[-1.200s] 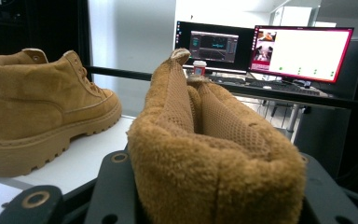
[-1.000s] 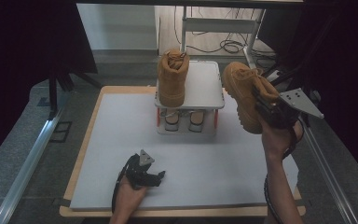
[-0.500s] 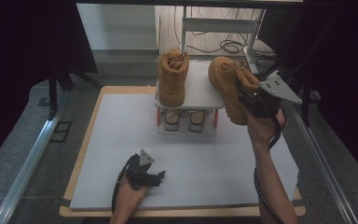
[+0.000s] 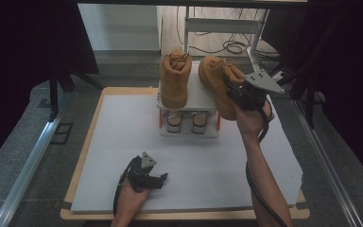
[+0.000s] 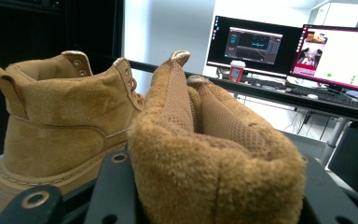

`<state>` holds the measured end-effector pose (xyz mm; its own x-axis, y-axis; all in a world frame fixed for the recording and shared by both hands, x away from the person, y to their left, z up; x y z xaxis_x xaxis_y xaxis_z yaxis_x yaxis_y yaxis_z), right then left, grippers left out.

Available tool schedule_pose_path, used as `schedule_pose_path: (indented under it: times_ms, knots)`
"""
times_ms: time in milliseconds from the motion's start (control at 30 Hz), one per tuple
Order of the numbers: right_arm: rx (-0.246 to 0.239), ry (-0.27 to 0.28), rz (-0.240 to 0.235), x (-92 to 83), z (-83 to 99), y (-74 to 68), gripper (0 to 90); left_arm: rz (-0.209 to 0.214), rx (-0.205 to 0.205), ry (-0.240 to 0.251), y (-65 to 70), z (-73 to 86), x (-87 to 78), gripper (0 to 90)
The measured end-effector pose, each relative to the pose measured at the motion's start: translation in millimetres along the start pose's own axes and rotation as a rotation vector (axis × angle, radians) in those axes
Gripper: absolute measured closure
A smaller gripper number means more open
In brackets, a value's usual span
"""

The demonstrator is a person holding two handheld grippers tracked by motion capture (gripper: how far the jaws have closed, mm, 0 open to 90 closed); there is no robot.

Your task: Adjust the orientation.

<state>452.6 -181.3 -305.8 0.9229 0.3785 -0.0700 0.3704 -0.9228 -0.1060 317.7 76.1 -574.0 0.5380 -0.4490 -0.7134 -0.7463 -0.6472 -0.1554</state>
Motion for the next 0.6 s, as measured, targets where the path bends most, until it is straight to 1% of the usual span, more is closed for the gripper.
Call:
schedule_pose_path:
  times_ms: [133, 333, 600]
  knots:
    - [-0.004, -0.01, 0.0, 9.8, 3.0, -0.6, 57.2, 0.0, 0.0, 0.0, 0.0, 0.0, 0.0, 14.0]
    - [0.013, -0.015, -0.008, 22.6, 2.2, -0.4, 57.2, 0.001, 0.002, -0.005, -0.1, 0.2, -0.3, 14.0]
    - [0.01, -0.036, -0.011, 41.3, 5.4, -2.6, 57.0, 0.002, 0.002, -0.002, -0.1, 0.2, -0.1, 14.0]
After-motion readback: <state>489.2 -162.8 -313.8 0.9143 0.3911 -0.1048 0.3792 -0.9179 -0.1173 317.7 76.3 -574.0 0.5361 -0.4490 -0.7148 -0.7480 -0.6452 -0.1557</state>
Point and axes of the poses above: each handheld gripper's, and its own axes: x roughly forward along the jaws, z roughly out of its underside, y roughly to its right, the point moved 7 cm from there along x, roughly forward along the jaws, and after that the axes turned 14 degrees about x, right-handed, at the moved point
